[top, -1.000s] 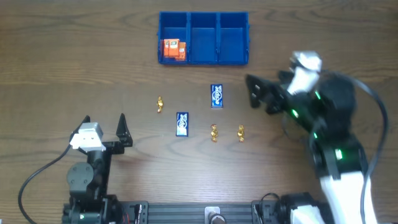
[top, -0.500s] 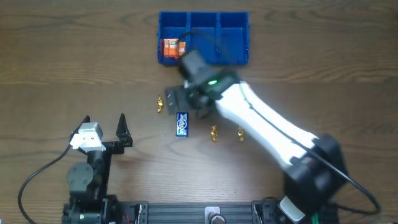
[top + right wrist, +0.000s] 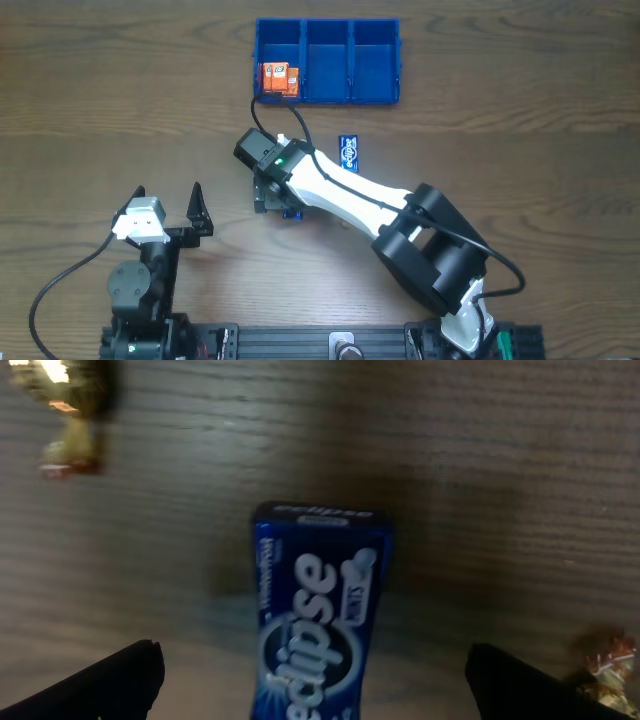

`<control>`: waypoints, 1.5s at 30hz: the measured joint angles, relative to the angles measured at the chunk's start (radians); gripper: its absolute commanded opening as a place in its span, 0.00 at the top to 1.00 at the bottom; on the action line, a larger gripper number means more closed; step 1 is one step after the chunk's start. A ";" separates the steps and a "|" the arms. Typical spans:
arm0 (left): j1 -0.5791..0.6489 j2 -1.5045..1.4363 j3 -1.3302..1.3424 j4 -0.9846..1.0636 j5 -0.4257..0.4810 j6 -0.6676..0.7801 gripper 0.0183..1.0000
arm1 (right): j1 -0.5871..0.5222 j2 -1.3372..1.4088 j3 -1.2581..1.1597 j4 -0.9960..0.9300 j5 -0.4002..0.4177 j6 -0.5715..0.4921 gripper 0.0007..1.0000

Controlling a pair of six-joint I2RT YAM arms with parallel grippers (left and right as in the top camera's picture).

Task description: Sort Candies Into Trays

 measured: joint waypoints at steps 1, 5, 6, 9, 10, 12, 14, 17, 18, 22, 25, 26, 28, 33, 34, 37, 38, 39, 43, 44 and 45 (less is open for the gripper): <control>0.000 0.000 0.000 0.000 0.000 0.000 0.00 | 0.000 0.008 0.000 0.000 0.006 0.009 0.00; 0.000 0.000 0.000 0.000 0.000 0.000 0.00 | 0.000 0.032 0.000 0.007 0.019 0.026 0.06; 0.000 0.000 0.000 0.000 0.000 0.000 0.00 | 0.000 0.036 0.000 0.009 0.021 0.031 0.10; 0.000 0.000 0.000 0.000 0.000 0.000 0.00 | 0.000 0.037 0.002 0.013 0.025 0.045 0.21; 0.000 0.000 0.000 0.000 0.000 0.000 0.00 | 0.000 0.037 0.002 0.014 0.027 0.046 0.27; 0.000 0.000 0.000 0.000 0.000 0.000 0.00 | 0.000 0.037 0.002 0.015 0.031 0.047 0.34; 0.000 0.000 0.000 0.000 0.000 0.000 0.00 | 0.000 0.037 0.002 0.016 0.037 0.048 0.35; 0.000 0.000 0.000 0.000 0.000 0.000 0.00 | 0.000 0.037 0.002 0.018 0.041 0.048 0.35; 0.000 0.000 0.000 0.000 0.000 0.000 0.00 | 0.000 0.037 0.002 0.019 0.042 0.048 0.35; 0.000 0.000 0.000 0.000 0.000 0.000 0.00 | 0.002 0.037 0.002 0.025 0.043 0.048 0.36; 0.000 0.000 0.000 0.000 0.000 0.000 0.00 | 0.002 0.038 0.002 0.027 0.044 0.048 0.37; 0.000 0.000 0.000 0.000 0.000 0.000 0.00 | 0.003 0.040 0.002 0.027 0.045 0.048 0.41; 0.000 0.000 0.000 0.000 0.000 0.000 0.00 | 0.005 0.048 0.002 0.031 0.045 0.047 0.47; 0.000 0.000 0.000 0.000 0.000 0.000 0.00 | 0.013 0.058 0.003 0.038 0.046 0.050 0.67; 0.000 0.000 0.000 0.000 0.000 0.000 0.00 | 0.013 0.058 0.004 0.037 0.046 0.049 0.69; 0.000 0.000 0.000 0.000 0.000 0.000 0.00 | 0.014 0.058 0.007 0.037 0.047 0.048 0.71; 0.000 0.000 0.000 0.000 0.000 0.000 0.00 | 0.014 0.058 0.008 0.034 0.047 0.047 0.71; 0.000 0.000 0.000 0.000 0.000 0.000 0.00 | 0.014 0.059 0.016 0.015 0.047 0.047 0.73; 0.000 0.000 0.000 0.000 0.000 0.000 0.00 | 0.012 0.059 0.122 -0.149 0.071 0.027 0.80; 0.000 0.000 0.000 0.000 0.000 0.000 0.00 | 0.008 0.056 0.177 -0.203 0.085 0.014 0.80; 0.000 0.000 0.000 0.000 0.000 0.000 0.00 | -0.001 0.056 0.244 -0.253 0.102 -0.003 0.80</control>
